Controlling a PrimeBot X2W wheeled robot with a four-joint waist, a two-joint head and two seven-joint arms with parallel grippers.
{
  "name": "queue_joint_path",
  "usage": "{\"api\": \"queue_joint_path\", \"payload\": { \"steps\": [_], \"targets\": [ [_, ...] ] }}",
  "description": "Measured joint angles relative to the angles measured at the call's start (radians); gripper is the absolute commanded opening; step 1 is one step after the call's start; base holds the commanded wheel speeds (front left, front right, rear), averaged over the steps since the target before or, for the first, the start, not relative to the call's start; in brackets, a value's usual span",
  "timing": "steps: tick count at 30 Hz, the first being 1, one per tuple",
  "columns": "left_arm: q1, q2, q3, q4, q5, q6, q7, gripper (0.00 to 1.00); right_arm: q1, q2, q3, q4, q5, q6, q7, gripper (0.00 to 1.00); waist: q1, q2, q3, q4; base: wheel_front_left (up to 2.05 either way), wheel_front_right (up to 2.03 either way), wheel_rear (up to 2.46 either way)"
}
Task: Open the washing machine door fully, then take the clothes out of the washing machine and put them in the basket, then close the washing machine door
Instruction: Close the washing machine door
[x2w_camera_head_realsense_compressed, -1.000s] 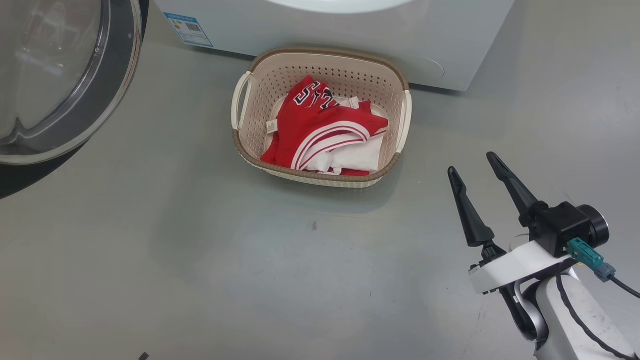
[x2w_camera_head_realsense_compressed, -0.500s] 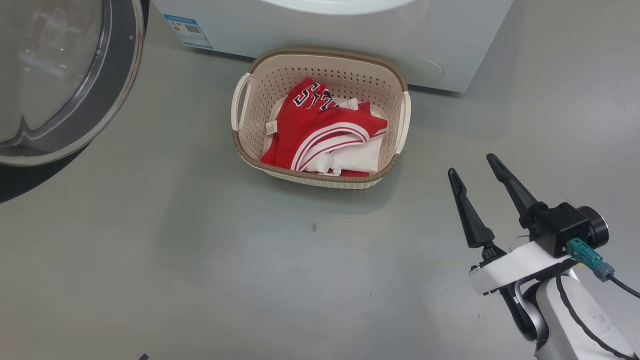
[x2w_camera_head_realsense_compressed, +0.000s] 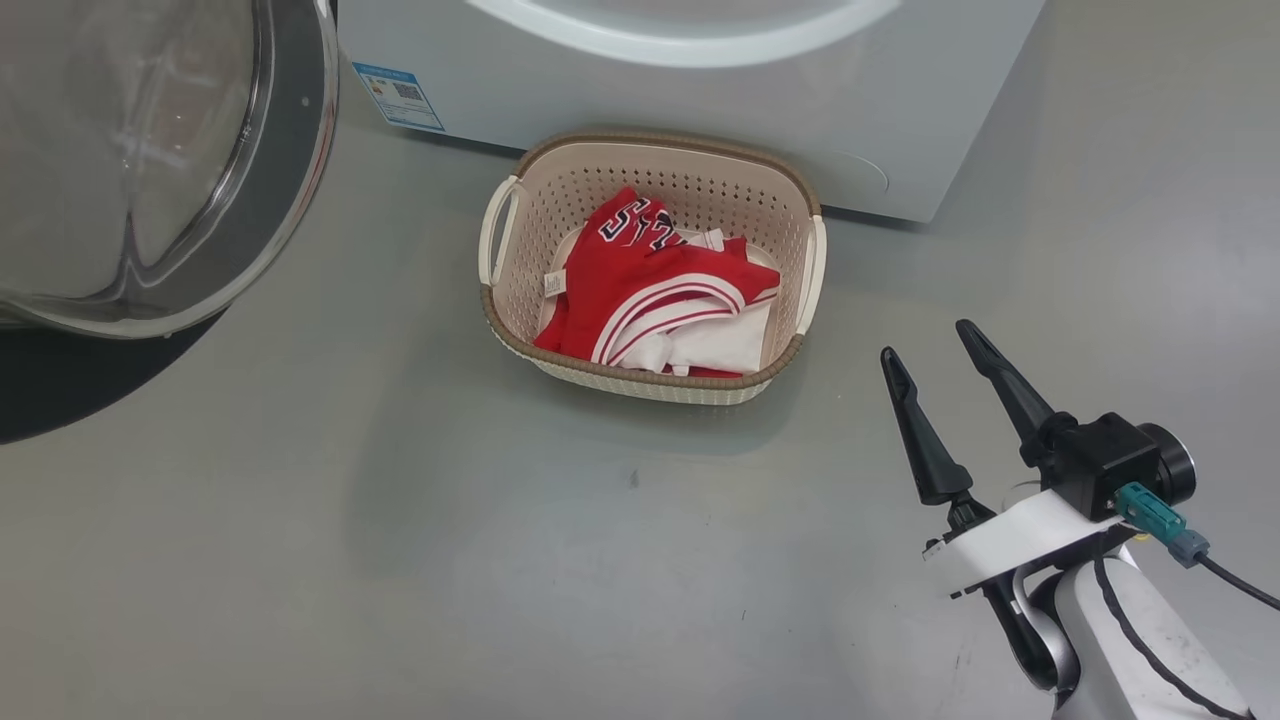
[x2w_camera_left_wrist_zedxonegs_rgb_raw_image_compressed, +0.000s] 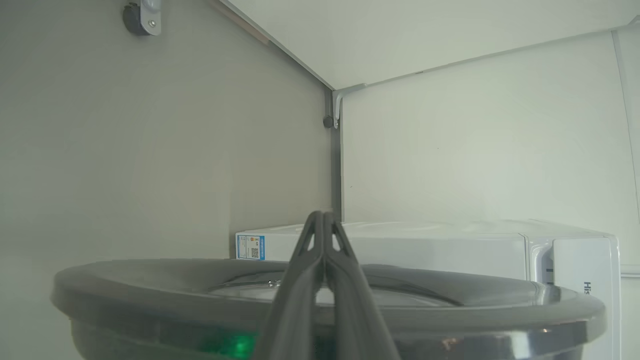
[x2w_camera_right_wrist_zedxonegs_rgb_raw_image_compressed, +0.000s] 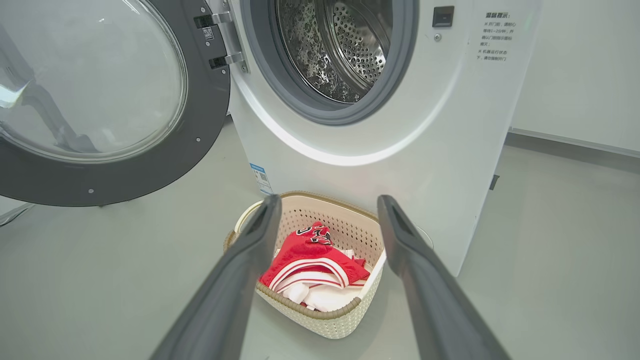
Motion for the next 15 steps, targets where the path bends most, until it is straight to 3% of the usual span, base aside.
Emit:
{"api": "queue_joint_path", "payload": {
  "steps": [15],
  "targets": [
    [0.054, -0.073, -0.03, -0.001, -0.01, -0.071, 0.12, 0.0, 0.002, 0.02, 0.011, 0.029, 0.008, 0.0, -0.008, 1.0, 0.0, 0.0, -0.071, 0.013, 0.0, 0.0, 0.0]
  ]
}}
